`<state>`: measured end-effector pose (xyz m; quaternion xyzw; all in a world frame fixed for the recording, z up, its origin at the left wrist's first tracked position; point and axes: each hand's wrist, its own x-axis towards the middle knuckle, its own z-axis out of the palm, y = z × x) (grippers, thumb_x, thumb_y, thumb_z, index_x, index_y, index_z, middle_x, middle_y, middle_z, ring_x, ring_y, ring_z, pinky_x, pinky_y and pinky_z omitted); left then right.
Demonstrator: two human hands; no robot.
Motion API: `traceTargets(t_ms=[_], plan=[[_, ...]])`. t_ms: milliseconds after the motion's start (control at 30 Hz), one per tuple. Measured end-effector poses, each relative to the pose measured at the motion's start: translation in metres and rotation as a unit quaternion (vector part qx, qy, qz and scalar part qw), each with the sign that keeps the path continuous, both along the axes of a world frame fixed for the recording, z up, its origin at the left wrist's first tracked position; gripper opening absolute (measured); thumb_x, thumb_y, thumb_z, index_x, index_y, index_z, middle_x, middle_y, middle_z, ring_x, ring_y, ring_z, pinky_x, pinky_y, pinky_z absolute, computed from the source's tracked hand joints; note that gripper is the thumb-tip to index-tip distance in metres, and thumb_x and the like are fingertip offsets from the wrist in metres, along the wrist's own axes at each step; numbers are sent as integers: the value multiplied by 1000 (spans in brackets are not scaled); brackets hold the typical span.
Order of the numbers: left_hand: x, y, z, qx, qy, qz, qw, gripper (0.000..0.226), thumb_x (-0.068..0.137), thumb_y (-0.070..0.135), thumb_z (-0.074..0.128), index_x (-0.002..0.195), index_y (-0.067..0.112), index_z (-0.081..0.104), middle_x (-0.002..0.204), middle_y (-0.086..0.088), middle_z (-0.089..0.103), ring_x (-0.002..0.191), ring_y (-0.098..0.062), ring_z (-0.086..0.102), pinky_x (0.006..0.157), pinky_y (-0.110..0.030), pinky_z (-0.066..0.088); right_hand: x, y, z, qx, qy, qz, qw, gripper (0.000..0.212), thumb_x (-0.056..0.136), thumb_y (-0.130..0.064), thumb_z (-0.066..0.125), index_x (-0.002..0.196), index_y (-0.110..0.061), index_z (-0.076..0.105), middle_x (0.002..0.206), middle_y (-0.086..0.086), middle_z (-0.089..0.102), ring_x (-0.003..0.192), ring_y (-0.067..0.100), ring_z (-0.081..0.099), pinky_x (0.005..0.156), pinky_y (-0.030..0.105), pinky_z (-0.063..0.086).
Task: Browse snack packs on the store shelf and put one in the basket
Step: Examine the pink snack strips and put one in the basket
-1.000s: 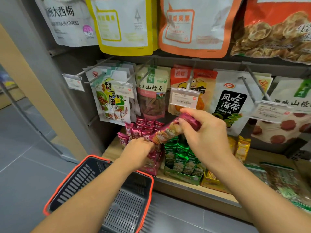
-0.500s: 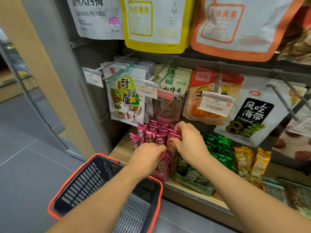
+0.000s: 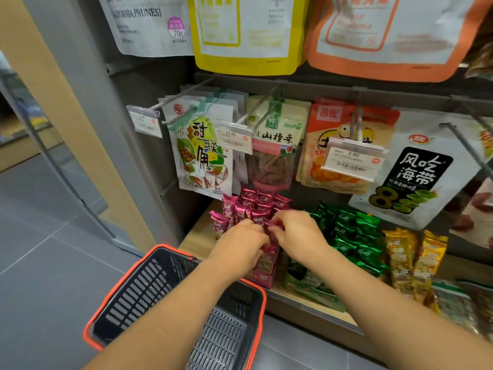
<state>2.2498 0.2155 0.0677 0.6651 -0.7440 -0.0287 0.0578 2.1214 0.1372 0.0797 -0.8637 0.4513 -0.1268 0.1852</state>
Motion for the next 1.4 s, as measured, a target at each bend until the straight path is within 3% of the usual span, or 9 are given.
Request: traceTargets(t_ms=[133,267,467,600,800,967,1133,1267,1400], plan=[[-2,1,-4,-45,103,52,992,34,85,13,67,116,21,55,117,1,56,113,-19,47,93,-30,40,-8,-2,-8,15,147,72,986,36,92,-22,45,123,-28,63,114,2,62,119,22,45,94,42,38],[-6,-3,-5,-34,9,25,999,58,90,12,58,145,17,39,146,0,45,133,-19,37,109,-33,31,-10,-11,4,79,190,92,974,49,88,-14,40,131,-34,54,122,-1,58,126,20,37,95,45,27],[-12,-2,-2,-24,-101,27,994,44,96,27,47,139,19,46,135,2,54,125,-21,43,104,-36,33,-5,-30,7,-26,-28,-82,996,20,88,-24,54,102,-34,64,104,1,67,106,25,58,93,36,46],[-14,2,-1,-27,-82,23,996,53,96,30,44,146,19,32,135,-2,53,126,-23,44,110,-36,25,6,-46,1,-60,115,-54,990,28,94,-35,51,120,-27,57,113,3,64,120,26,44,94,44,35],[-14,2,-2,-18,-98,2,995,49,97,26,42,144,13,39,147,-5,39,137,-24,28,116,-37,17,21,-47,-15,-98,196,-35,975,22,90,-35,60,110,-27,66,111,1,61,116,25,46,93,45,32],[-13,3,-2,-3,-76,-2,997,61,91,17,47,149,13,28,148,-6,39,137,-23,31,118,-39,18,5,-28,-6,-190,38,-53,980,24,87,-22,64,111,-21,62,114,3,57,102,27,58,86,39,40],[-13,6,0,6,-60,2,998,67,89,21,53,150,16,25,155,-5,29,144,-22,19,120,-38,13,-19,17,25,-286,-112,37,951,18,82,-5,70,96,-4,59,108,14,62,79,33,64,55,33,50],[-9,10,6,-1,-41,-8,999,71,86,24,58,150,15,28,156,-3,29,144,-21,20,120,-35,16,-54,45,58,-325,-139,111,929,12,89,-8,59,99,0,61,112,17,63,93,33,65,65,40,58],[-5,17,29,-48,54,29,997,43,88,12,51,130,18,60,133,0,58,124,-18,49,106,-32,39,-92,73,100,-334,-194,132,913,14,94,-13,52,105,-7,55,112,13,60,94,25,61,70,37,58]])
